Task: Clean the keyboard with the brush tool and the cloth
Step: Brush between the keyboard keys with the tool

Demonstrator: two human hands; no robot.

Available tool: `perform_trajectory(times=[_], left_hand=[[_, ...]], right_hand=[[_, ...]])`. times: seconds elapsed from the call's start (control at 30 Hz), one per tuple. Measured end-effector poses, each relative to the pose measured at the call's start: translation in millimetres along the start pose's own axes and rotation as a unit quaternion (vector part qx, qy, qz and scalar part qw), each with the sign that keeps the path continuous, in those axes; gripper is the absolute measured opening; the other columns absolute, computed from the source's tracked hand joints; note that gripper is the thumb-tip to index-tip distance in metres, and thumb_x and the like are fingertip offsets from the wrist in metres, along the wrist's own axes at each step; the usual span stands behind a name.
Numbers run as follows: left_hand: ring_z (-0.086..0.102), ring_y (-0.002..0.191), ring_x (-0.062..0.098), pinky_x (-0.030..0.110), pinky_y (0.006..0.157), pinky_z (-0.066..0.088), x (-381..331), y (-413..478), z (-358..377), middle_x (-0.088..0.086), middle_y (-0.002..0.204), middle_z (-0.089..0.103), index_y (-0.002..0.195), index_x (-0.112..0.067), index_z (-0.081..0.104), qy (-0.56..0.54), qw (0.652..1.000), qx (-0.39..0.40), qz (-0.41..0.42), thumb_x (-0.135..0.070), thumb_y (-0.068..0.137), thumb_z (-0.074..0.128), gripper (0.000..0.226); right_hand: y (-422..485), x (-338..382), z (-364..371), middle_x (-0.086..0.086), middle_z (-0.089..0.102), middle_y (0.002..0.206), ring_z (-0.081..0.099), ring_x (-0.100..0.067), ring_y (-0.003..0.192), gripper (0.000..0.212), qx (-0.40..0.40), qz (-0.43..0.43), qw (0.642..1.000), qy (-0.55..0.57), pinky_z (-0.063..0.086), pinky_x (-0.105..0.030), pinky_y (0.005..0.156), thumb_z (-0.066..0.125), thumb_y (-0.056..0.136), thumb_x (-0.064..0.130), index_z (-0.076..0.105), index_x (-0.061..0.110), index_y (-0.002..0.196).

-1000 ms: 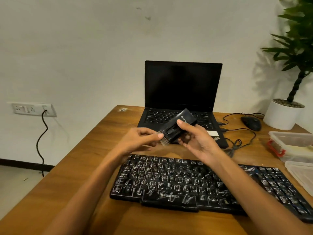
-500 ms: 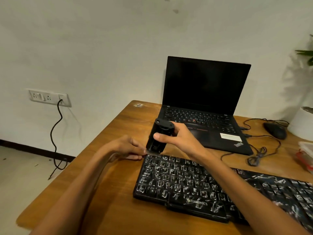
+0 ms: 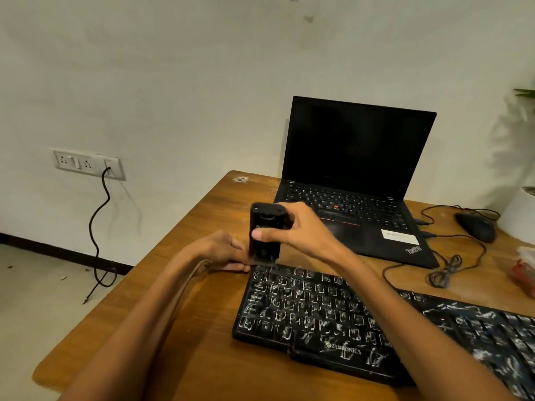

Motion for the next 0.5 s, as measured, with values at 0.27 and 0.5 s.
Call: perform_trajectory(times=[0.27,0.5], left_hand=[[0.06,0.056,0.007,0.013,0.048,0.048,-6.2,-8.5,-4.7,0.007,0.08,0.067,0.088,-0.004,0.07,0.034,0.999,-0.012,0.037,-0.003,0.078,0.065,0.012],[0.056,0.052,0.004,0.011,0.045,0.043,-4.5,-7.9,15.0,0.005,0.077,0.067,0.095,-0.004,0.07,0.026,0.999,0.033,0.032,-0.008,0.075,0.069,0.021]], right_hand=[[-22.2,-22.0,-57.4,-0.01,0.07,0.094,0.066,-0.02,0.086,0.04,-0.054,0.054,0.997,0.029,0.052,-0.035,0.079,0.074,0.069,0.033,0.065,0.006,0.097],[-20.4,-49.4,-26.3,-0.004,0.07,0.092,0.068,-0.015,0.085,0.029,-0.028,0.109,0.984,0.139,0.056,-0.028,0.07,0.072,0.075,0.025,0.064,0.009,0.098]])
Point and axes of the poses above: each hand's wrist, its own y-axis towards the middle knuckle, its own z-axis out of the palm, x = y × z, the point moved 9 cm from there along y, towards the middle knuckle
